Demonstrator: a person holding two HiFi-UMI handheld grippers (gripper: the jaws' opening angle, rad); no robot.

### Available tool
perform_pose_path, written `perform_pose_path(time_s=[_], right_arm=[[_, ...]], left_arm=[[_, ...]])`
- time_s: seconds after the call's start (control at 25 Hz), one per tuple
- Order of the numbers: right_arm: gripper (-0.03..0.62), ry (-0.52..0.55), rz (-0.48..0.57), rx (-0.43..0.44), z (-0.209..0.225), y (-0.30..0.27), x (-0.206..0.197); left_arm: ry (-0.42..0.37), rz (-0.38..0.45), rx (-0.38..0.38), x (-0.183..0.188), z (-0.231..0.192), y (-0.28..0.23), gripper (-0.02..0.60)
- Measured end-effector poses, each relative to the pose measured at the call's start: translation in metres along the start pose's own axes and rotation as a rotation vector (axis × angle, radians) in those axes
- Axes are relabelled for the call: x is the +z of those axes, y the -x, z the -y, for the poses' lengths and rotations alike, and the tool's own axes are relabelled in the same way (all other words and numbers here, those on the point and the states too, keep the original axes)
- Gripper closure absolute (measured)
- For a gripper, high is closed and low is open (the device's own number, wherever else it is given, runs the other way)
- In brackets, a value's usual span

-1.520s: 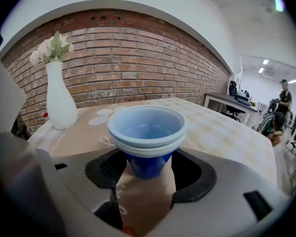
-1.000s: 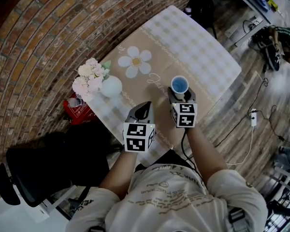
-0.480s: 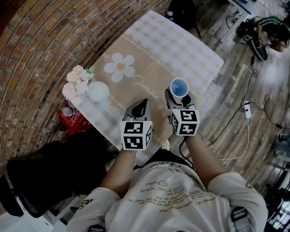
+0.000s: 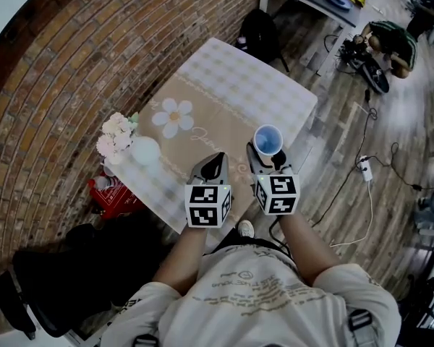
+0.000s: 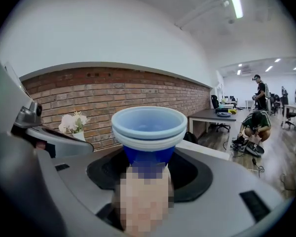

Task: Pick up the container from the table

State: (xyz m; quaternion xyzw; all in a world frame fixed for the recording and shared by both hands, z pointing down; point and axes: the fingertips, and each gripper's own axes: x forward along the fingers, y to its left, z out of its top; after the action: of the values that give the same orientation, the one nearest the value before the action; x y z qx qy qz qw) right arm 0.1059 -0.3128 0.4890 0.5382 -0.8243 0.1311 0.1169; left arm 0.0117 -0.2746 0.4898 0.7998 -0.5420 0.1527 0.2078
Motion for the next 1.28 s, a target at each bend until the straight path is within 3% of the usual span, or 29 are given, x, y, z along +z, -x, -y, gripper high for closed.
perform_pose_path(time_s=[0.52,1.28], right_arm=[[0.352,0.015,0.051,-0.045,0.013,0.036,0.016],[0.353,0.004,0.067,-0.027,0.015,0.042,0.027]], left_arm=[[-0.059,0.035,-0.036,0.016,0.037,0.007,0.578],[-0.062,0.034,-0.035,0.016,0.040,0.009,0.578]])
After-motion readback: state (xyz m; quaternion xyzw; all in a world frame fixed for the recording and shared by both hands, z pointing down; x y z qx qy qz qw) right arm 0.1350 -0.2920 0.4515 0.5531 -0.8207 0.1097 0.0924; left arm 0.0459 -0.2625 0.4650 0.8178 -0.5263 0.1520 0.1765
